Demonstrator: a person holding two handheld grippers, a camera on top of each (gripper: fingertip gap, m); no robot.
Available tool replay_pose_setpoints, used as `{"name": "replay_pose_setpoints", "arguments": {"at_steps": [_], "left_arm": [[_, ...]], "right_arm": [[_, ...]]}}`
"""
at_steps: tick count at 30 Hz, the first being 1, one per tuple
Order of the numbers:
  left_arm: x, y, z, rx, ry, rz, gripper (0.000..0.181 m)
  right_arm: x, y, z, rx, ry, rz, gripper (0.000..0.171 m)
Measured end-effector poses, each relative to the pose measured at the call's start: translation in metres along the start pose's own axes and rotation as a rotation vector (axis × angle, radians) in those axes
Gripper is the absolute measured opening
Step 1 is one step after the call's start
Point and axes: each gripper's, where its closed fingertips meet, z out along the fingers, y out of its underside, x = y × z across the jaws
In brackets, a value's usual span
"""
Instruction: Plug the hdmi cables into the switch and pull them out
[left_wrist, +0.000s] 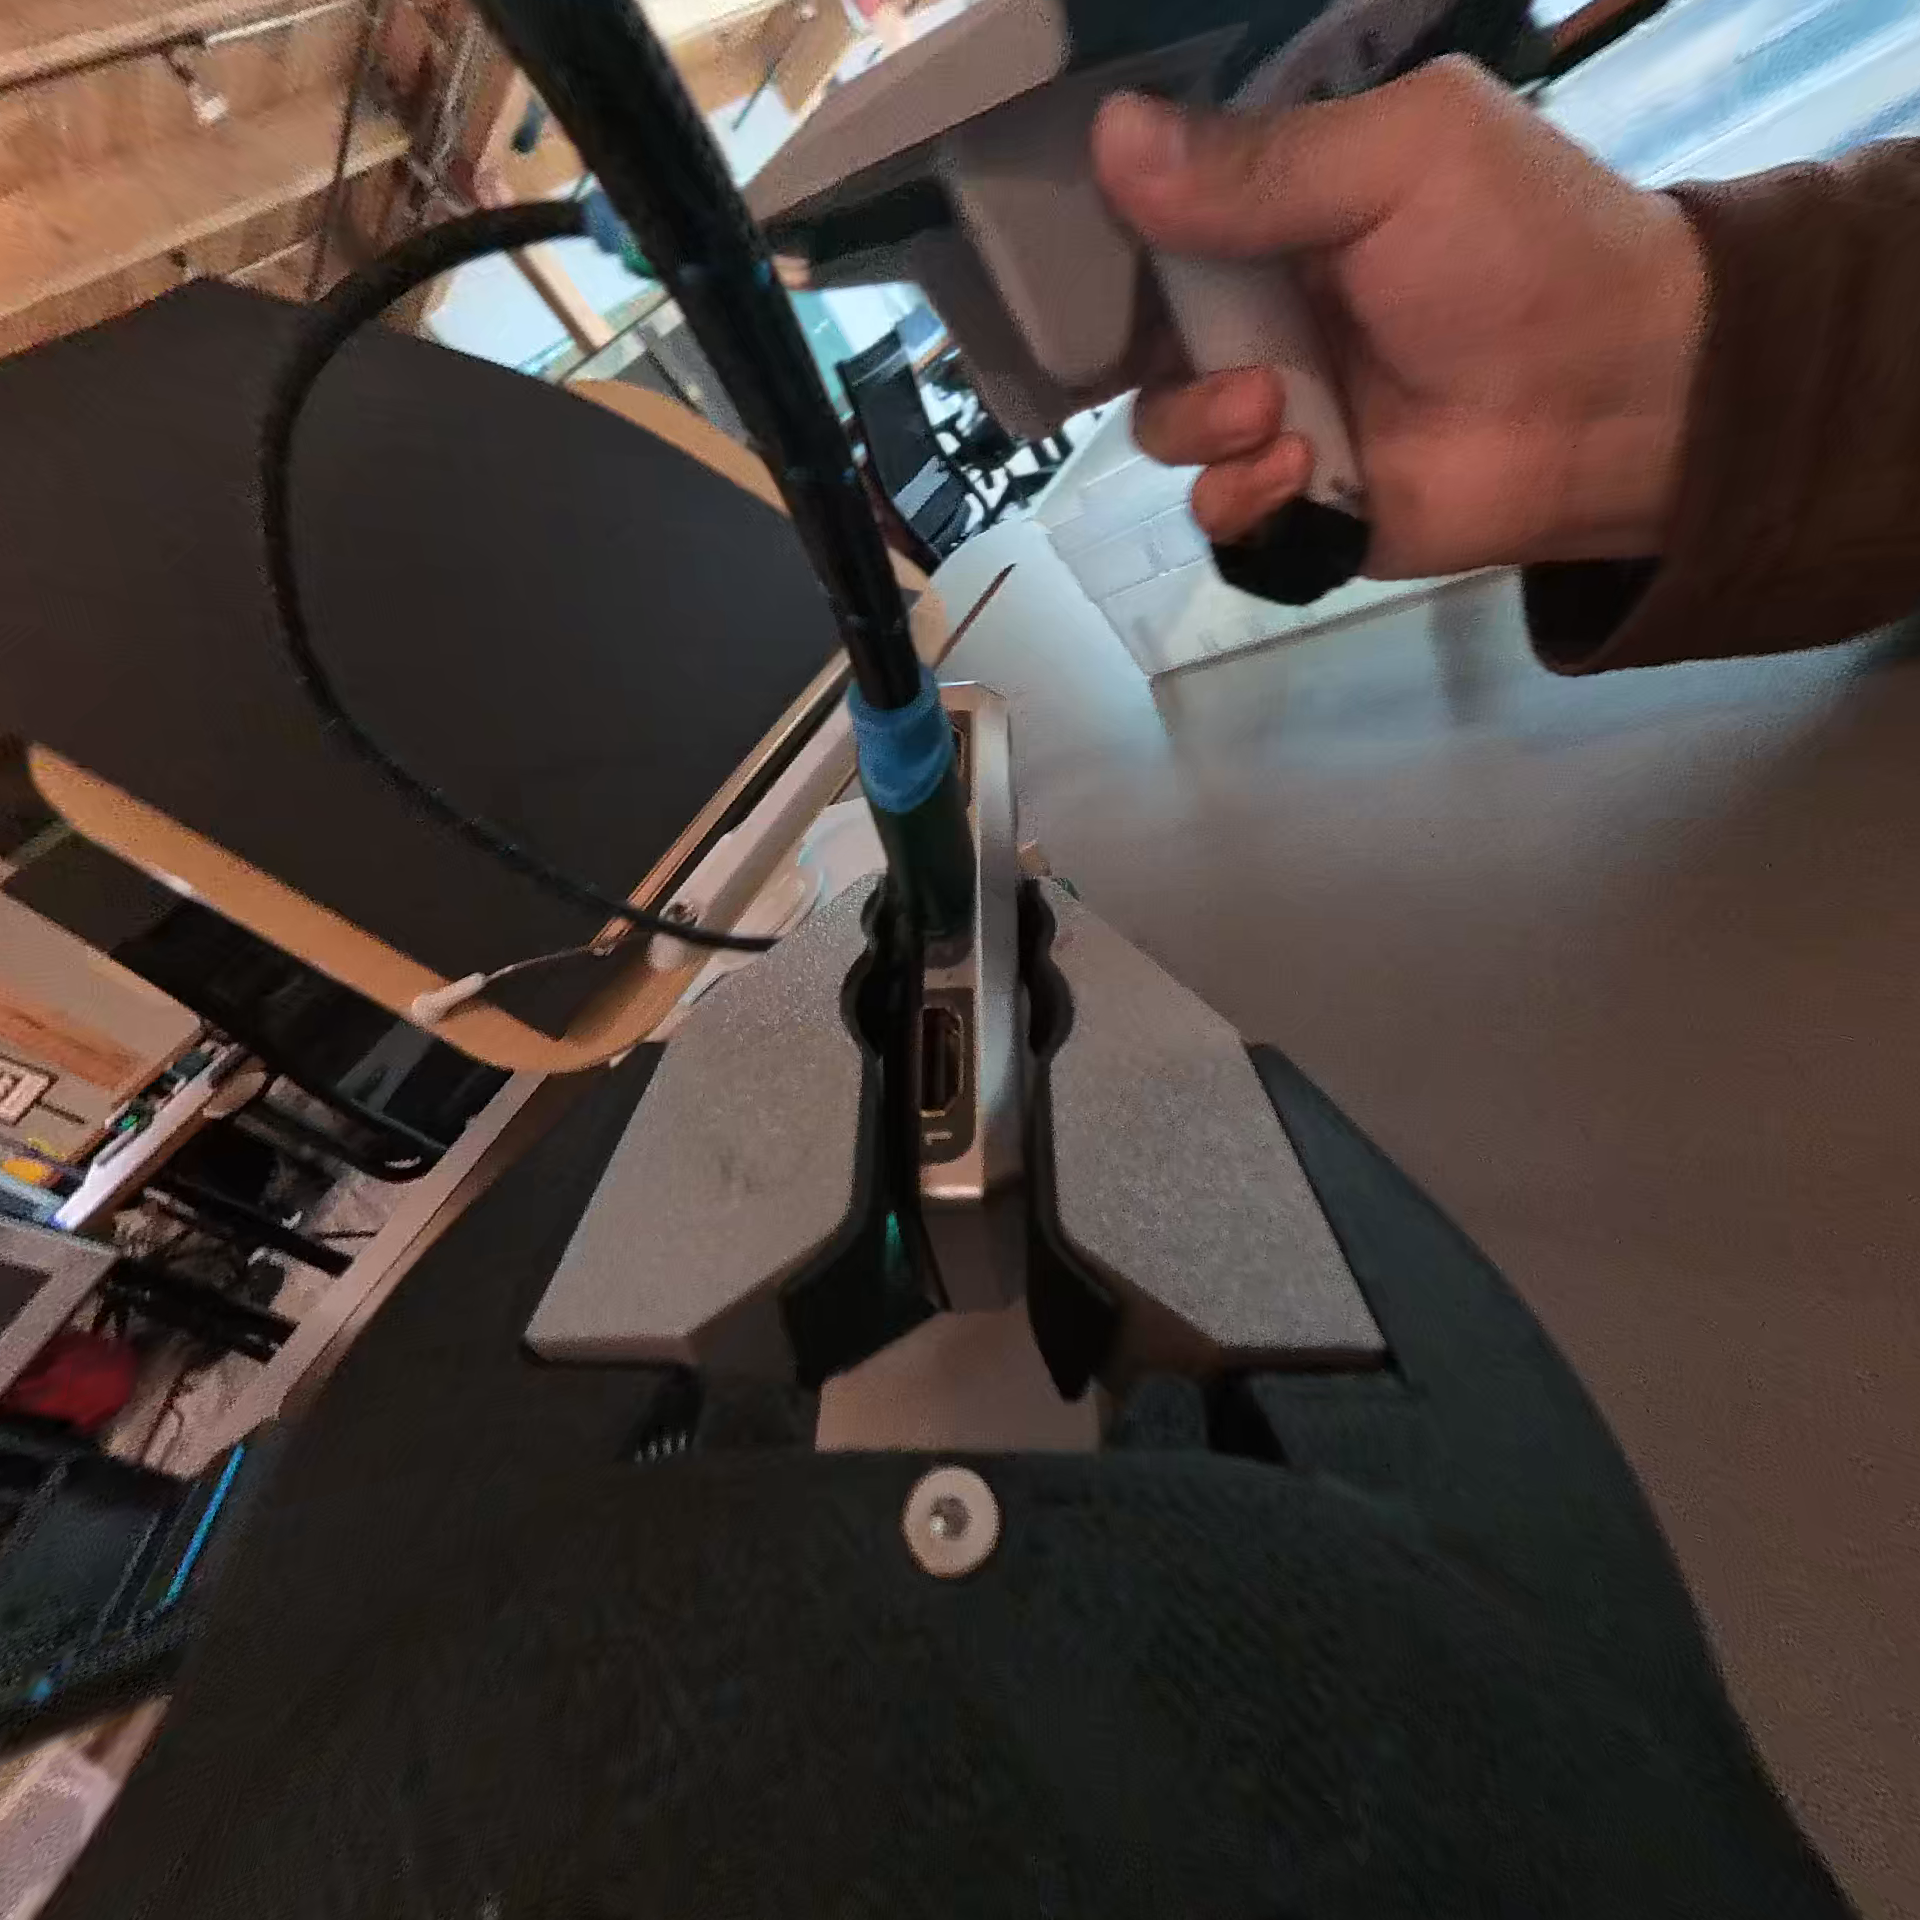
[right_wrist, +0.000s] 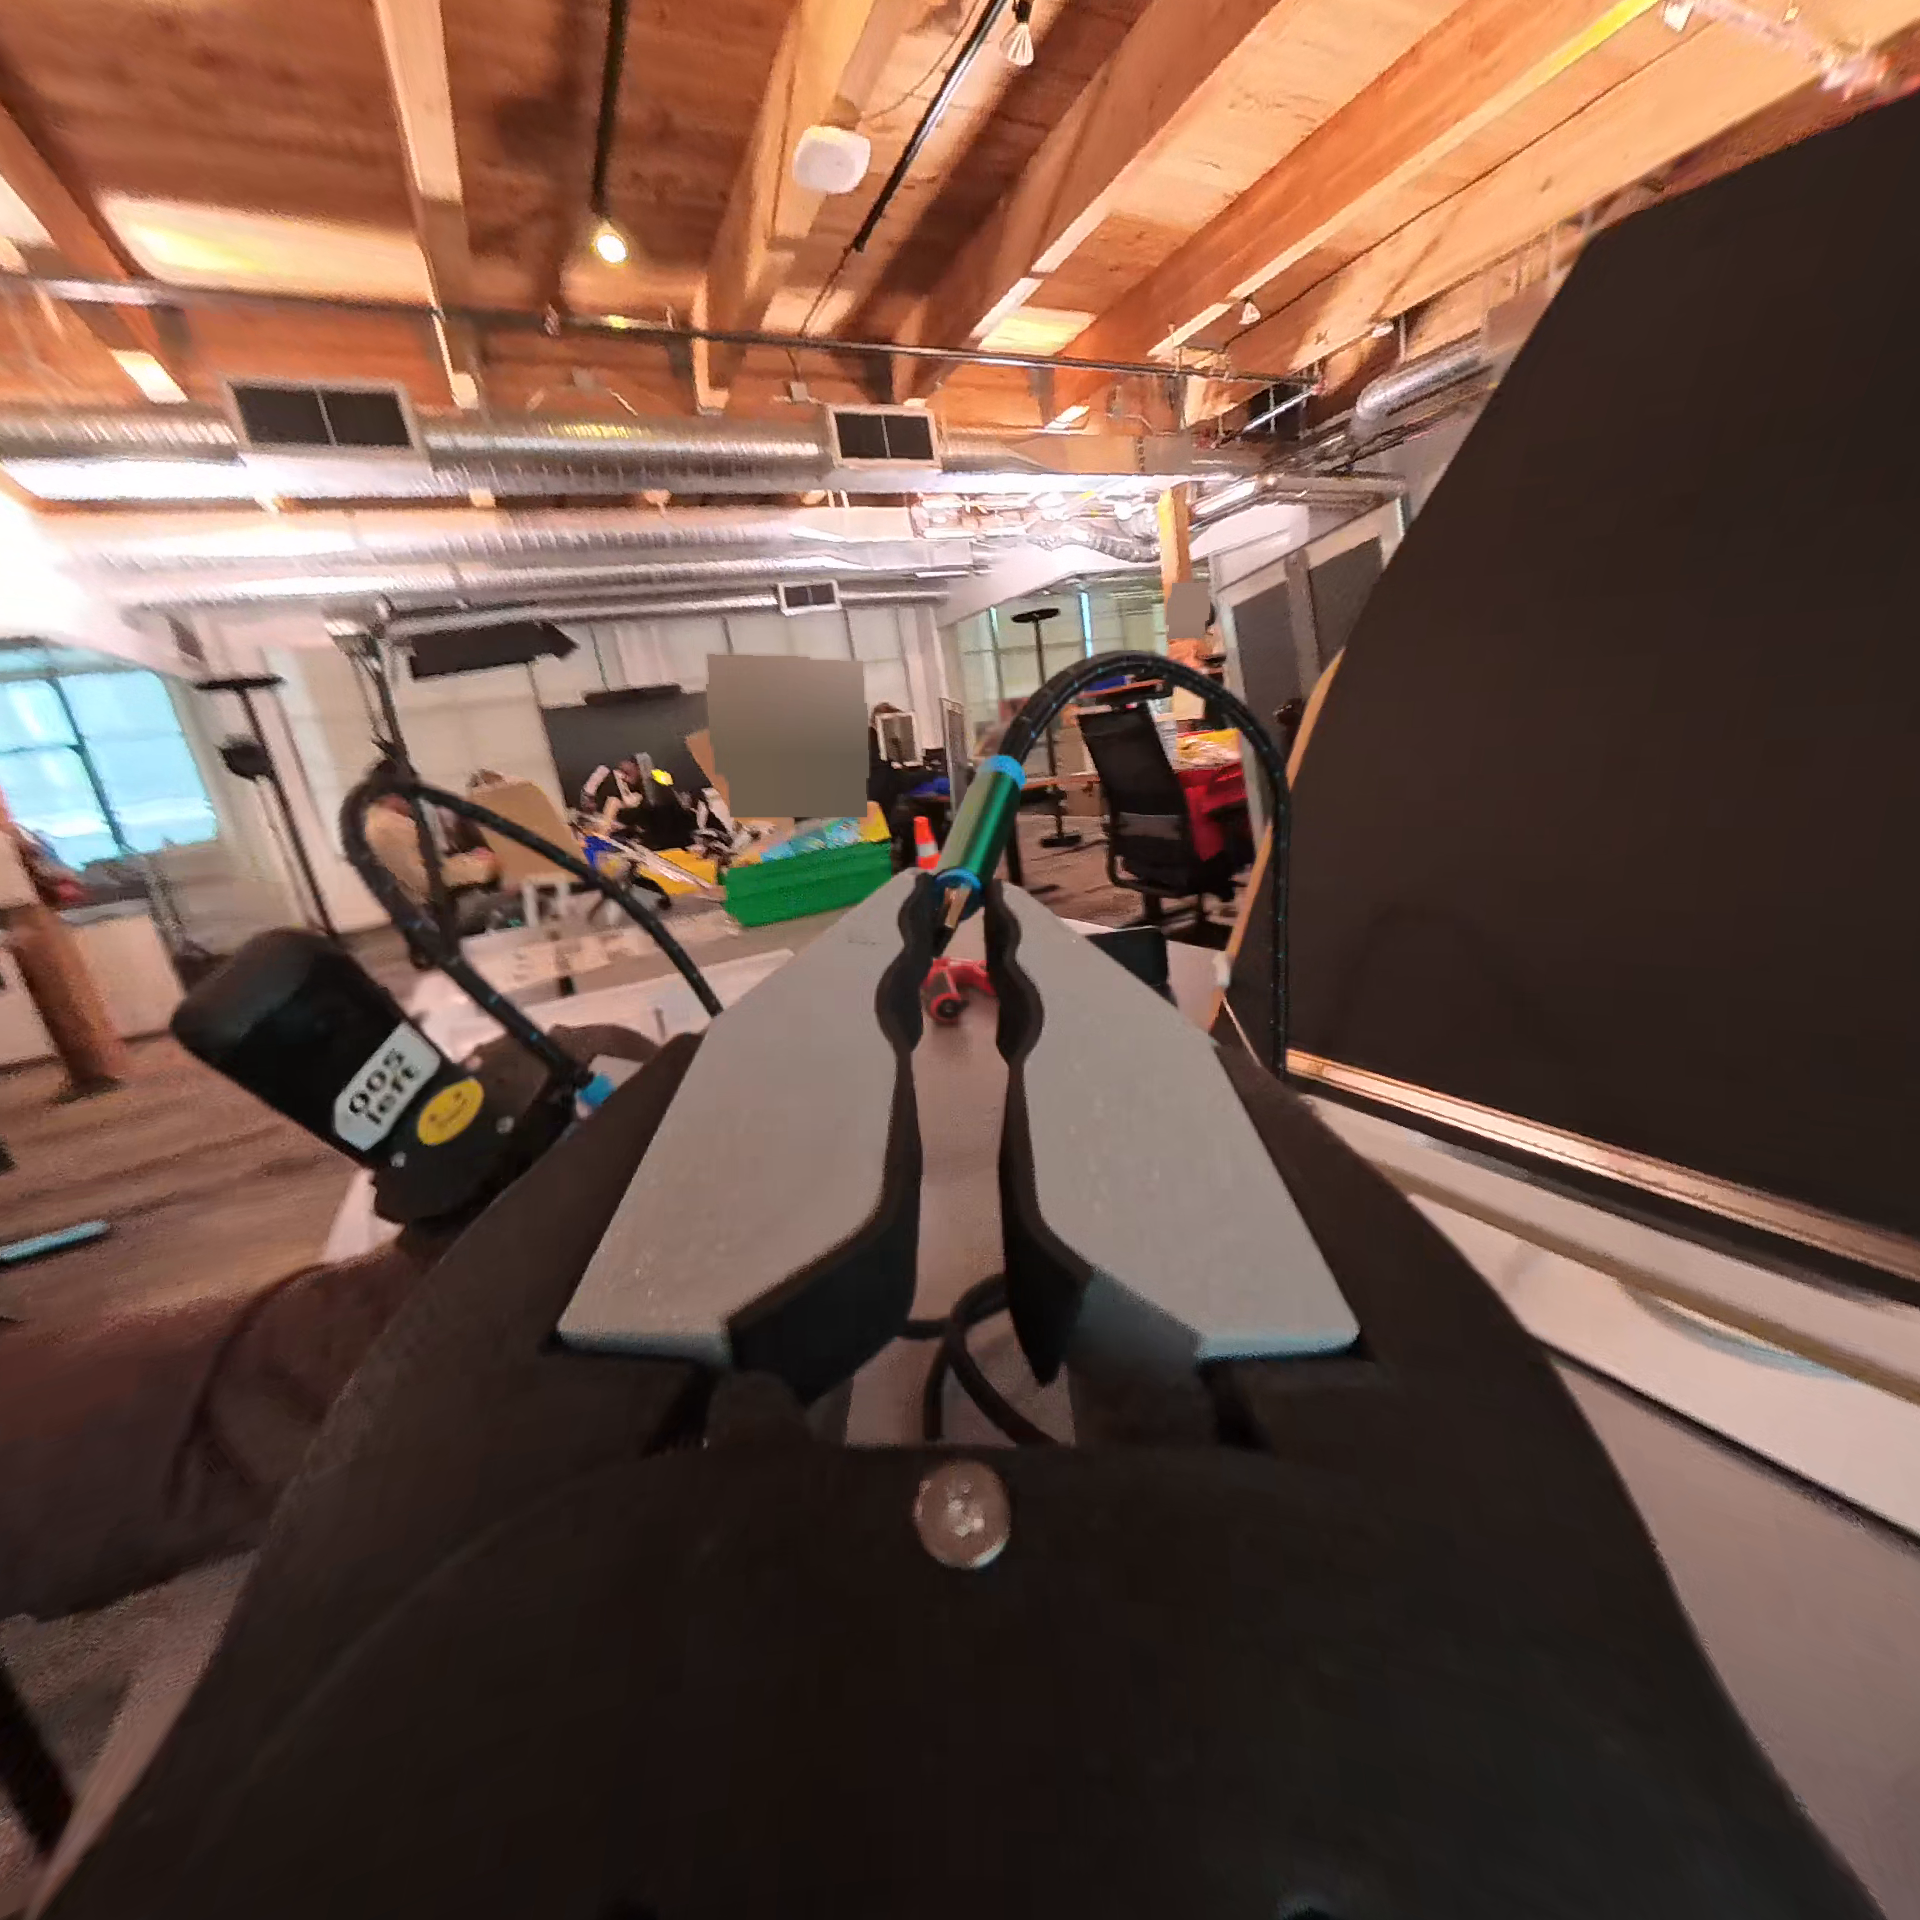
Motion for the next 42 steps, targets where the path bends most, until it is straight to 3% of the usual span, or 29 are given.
{"name": "replay_pose_setpoints", "arguments": {"at_steps": [5,9,16,21,25,34,42], "left_arm": [[-0.01,0.015,0.006,-0.007,-0.025,-0.087,0.021],[-0.004,0.028,0.017,-0.085,-0.029,0.033,0.022],[0.012,0.026,0.025,-0.113,-0.015,0.2,0.023],[0.008,0.018,0.022,-0.086,-0.038,0.197,0.023],[0.011,0.018,0.023,-0.093,-0.037,0.229,0.023],[0.01,0.019,0.021,-0.097,-0.044,0.228,0.023],[0.014,0.021,0.022,-0.109,-0.033,0.249,0.023]], "right_arm": [[-0.012,-0.002,0.001,-0.011,0.045,-0.146,0.007],[-0.035,-0.024,-0.01,0.062,0.044,-0.181,0.007],[-0.075,-0.111,-0.074,0.095,0.021,-0.221,0.006],[-0.076,-0.168,-0.135,0.078,0.166,-0.327,0.006],[-0.08,-0.19,-0.176,0.018,0.27,-0.384,0.006],[-0.072,-0.19,-0.248,-0.322,0.456,-0.493,0.007],[-0.057,-0.124,-0.265,-0.683,0.429,-0.454,0.006]]}}
